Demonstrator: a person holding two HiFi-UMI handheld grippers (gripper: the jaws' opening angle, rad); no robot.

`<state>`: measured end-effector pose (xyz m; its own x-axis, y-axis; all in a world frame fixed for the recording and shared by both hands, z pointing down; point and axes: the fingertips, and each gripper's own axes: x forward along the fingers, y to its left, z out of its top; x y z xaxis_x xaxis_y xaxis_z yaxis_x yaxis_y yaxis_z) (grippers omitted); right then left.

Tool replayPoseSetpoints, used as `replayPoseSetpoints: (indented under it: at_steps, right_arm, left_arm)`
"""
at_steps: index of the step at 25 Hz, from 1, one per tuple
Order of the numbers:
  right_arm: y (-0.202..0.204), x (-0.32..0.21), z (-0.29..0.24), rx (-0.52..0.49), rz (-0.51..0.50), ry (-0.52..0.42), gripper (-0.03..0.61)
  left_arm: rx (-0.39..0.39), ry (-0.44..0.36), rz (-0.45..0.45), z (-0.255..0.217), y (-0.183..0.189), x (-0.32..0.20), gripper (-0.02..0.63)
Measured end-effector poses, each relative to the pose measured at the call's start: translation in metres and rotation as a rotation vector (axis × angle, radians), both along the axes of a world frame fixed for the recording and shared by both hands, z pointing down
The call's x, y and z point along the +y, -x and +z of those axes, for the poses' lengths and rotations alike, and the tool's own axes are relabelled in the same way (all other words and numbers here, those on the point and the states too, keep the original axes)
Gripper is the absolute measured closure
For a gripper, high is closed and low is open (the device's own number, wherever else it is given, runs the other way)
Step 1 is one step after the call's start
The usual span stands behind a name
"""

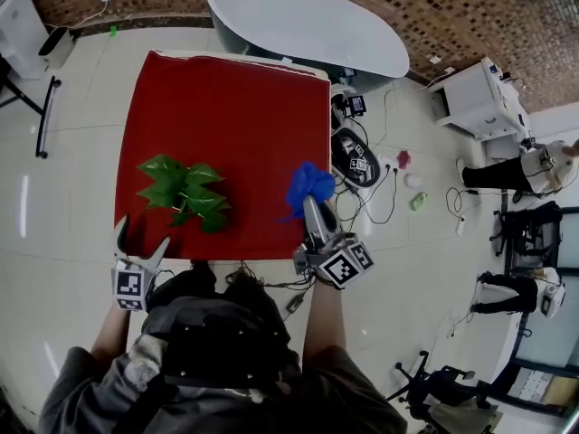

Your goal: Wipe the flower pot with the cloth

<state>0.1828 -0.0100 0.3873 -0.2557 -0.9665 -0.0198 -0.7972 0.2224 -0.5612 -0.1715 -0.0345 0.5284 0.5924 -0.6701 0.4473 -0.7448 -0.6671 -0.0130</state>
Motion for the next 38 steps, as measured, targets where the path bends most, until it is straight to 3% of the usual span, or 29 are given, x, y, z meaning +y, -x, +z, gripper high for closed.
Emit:
replayPoseSetpoints:
  at_steps: [4, 9, 11, 13, 15, 16, 21, 23, 25, 31, 35, 38]
  right_arm:
    - [0.002, 0.005, -0.038, 0.012, -0.023, -0.106, 0.526]
    - [-0.001, 0.069, -0.061, 0.001, -0.025, -0.18, 0.526]
    - [-0.011, 0.103, -0.058, 0.0, -0.029, -0.192, 0.526]
    - [-0.027, 0.137, -0.052, 0.01, -0.031, -0.193, 0.526]
    - [-0.05, 0.172, -0.048, 0.005, -0.013, -0.201, 0.526]
    - [-0.062, 0.19, -0.047, 0.0, 0.003, -0.206, 0.526]
    - [-0.092, 0.27, -0.053, 0.105, 0.005, -0.236, 0.526]
    - [-0.096, 0.289, -0.061, 0.152, 0.001, -0.26, 0.526]
    - [-0.095, 0.299, -0.072, 0.175, 0.002, -0.28, 0.526]
    - [-0.07, 0.31, -0.105, 0.217, -0.038, -0.314, 0.528]
    - [-0.045, 0.31, -0.124, 0.287, -0.047, -0.331, 0.528]
    - [-0.022, 0.313, -0.155, 0.324, -0.036, -0.346, 0.528]
  left_arm:
    - [0.038, -0.08, -0.088, -0.042, 0.028, 0.01, 0.14]
    - [0.112, -0.236, -0.109, -0.124, 0.019, 0.061, 0.171]
    - [0.139, -0.31, -0.143, -0.15, 0.006, 0.084, 0.312]
    - [0.183, -0.364, -0.178, -0.171, -0.017, 0.113, 0.369]
    - [0.233, -0.401, -0.169, -0.184, -0.05, 0.139, 0.482]
    - [0.261, -0.41, -0.147, -0.186, -0.069, 0.151, 0.485]
    - [0.36, -0.423, -0.075, -0.176, -0.144, 0.211, 0.49]
    - [0.383, -0.416, -0.066, -0.17, -0.163, 0.228, 0.565]
    - [0.394, -0.406, -0.053, -0.176, -0.174, 0.241, 0.579]
    - [0.415, -0.403, -0.041, -0.205, -0.165, 0.268, 0.59]
    - [0.357, -0.338, -0.002, -0.204, -0.168, 0.266, 0.591]
    - [0.359, -0.265, 0.02, -0.233, -0.165, 0.269, 0.591]
